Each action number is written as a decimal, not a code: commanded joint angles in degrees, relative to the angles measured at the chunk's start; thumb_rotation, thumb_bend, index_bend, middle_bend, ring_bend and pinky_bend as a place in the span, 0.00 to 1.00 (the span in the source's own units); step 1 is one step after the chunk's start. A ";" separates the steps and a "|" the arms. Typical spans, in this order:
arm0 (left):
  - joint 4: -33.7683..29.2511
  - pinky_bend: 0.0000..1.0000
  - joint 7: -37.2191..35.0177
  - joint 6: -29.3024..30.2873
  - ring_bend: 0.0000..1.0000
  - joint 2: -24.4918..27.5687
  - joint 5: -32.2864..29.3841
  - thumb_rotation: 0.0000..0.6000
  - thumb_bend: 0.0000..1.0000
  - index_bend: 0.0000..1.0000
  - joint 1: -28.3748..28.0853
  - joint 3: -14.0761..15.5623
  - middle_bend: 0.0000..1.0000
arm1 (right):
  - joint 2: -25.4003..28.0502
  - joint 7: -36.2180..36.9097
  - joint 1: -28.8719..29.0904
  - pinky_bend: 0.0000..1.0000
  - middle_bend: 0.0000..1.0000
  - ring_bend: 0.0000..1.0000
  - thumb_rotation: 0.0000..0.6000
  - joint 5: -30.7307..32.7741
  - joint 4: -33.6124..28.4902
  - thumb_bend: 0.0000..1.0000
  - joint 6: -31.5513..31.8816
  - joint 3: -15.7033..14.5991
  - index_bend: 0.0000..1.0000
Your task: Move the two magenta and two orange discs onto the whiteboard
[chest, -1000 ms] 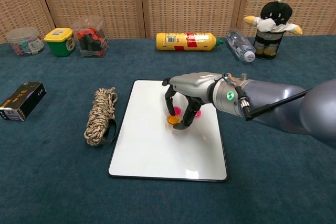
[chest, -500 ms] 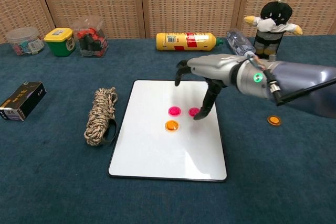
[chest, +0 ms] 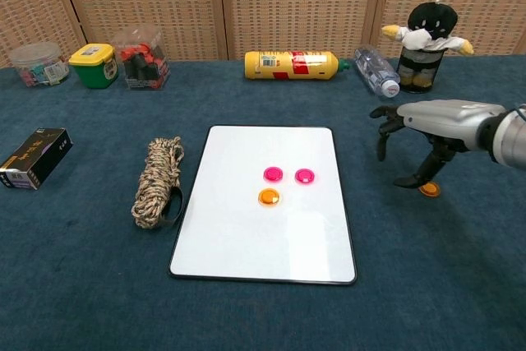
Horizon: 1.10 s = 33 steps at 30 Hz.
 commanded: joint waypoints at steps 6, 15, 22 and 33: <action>0.12 0.00 -0.14 0.04 0.00 -0.04 -0.07 1.00 0.00 0.00 0.05 -0.02 0.00 | -0.12 4.79 -3.47 0.00 0.00 0.00 1.00 -4.59 3.85 0.34 0.45 -1.12 0.38; 0.14 0.00 -0.21 0.06 0.00 0.00 -0.06 1.00 0.00 0.00 0.07 0.00 0.00 | -1.25 7.81 -5.83 0.00 0.00 0.00 1.00 -7.75 7.30 0.34 0.13 -1.66 0.38; 0.18 0.00 -0.30 0.14 0.00 -0.02 -0.10 1.00 0.00 0.00 0.15 0.01 0.00 | -2.45 8.37 -6.20 0.00 0.00 0.00 1.00 -8.51 10.23 0.34 -1.24 -1.05 0.38; 0.08 0.00 0.15 0.13 0.00 -0.10 -0.28 1.00 0.00 0.00 0.11 -0.10 0.00 | -3.12 9.66 -6.66 0.00 0.00 0.00 1.00 -10.01 12.38 0.34 -2.62 -0.13 0.38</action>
